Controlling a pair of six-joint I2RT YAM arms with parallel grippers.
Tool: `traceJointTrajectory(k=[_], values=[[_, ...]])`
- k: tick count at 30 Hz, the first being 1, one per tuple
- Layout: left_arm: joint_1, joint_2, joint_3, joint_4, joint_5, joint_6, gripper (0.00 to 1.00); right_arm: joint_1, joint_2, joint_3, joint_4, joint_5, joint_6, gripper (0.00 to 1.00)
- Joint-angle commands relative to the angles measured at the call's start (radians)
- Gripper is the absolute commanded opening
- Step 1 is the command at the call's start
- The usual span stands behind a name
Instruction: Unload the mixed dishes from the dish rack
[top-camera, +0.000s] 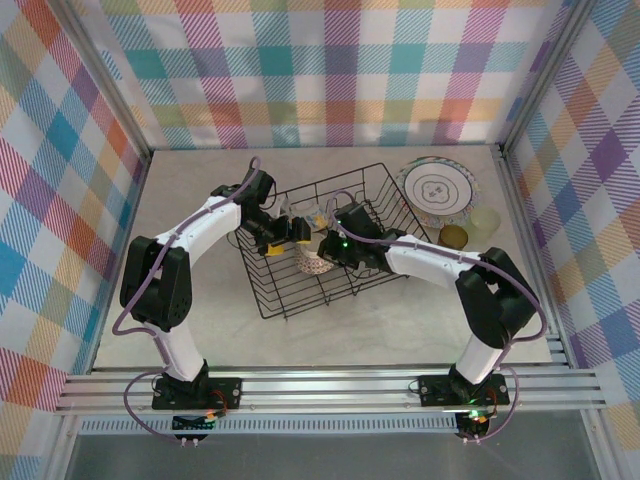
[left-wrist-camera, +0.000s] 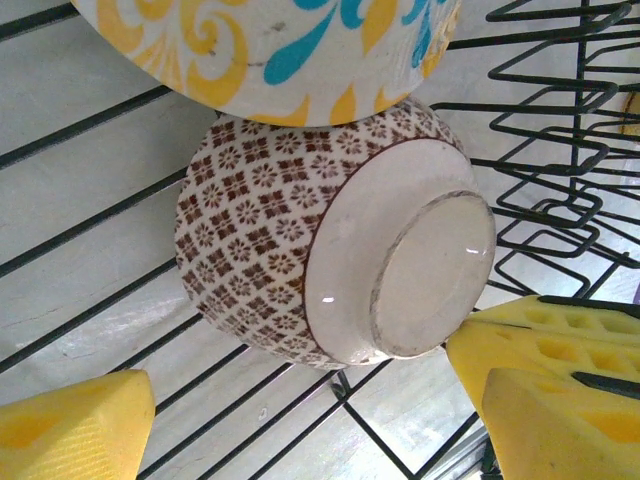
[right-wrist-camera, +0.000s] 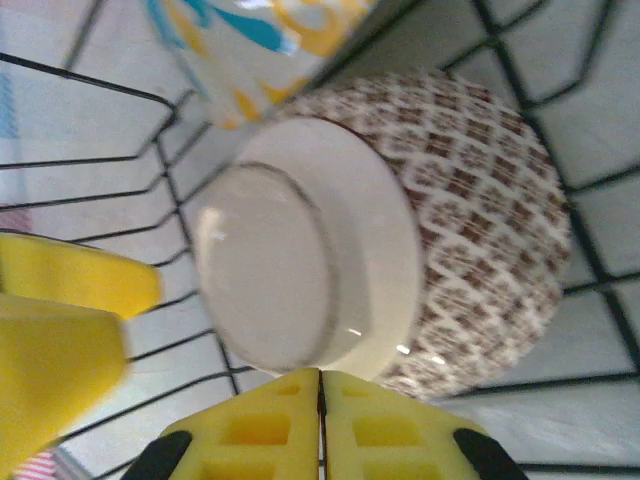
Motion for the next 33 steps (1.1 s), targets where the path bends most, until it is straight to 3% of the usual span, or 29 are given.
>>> traceJointTrajectory(k=[1, 9, 14, 18, 23, 33], values=[[0.010, 0.005, -0.019, 0.032, 0.041, -0.023, 0.85, -0.005, 0.011, -0.007, -0.188, 0.031, -0.068, 0.16], [0.014, -0.019, -0.003, 0.043, 0.051, -0.040, 0.86, -0.003, 0.000, 0.102, -0.326, 0.052, -0.136, 0.40], [0.019, -0.033, -0.011, 0.053, 0.049, -0.047, 0.87, -0.003, 0.004, 0.124, -0.304, -0.018, -0.096, 0.70], [0.022, -0.041, -0.016, 0.059, 0.046, -0.054, 0.87, -0.005, 0.051, 0.177, -0.332, -0.019, -0.038, 0.88], [0.029, -0.046, -0.021, 0.061, 0.043, -0.058, 0.87, -0.004, 0.086, 0.199, -0.312, -0.028, 0.073, 0.93], [0.044, -0.062, -0.040, 0.084, 0.029, -0.079, 0.87, -0.004, 0.115, 0.196, -0.329, 0.028, 0.285, 0.89]])
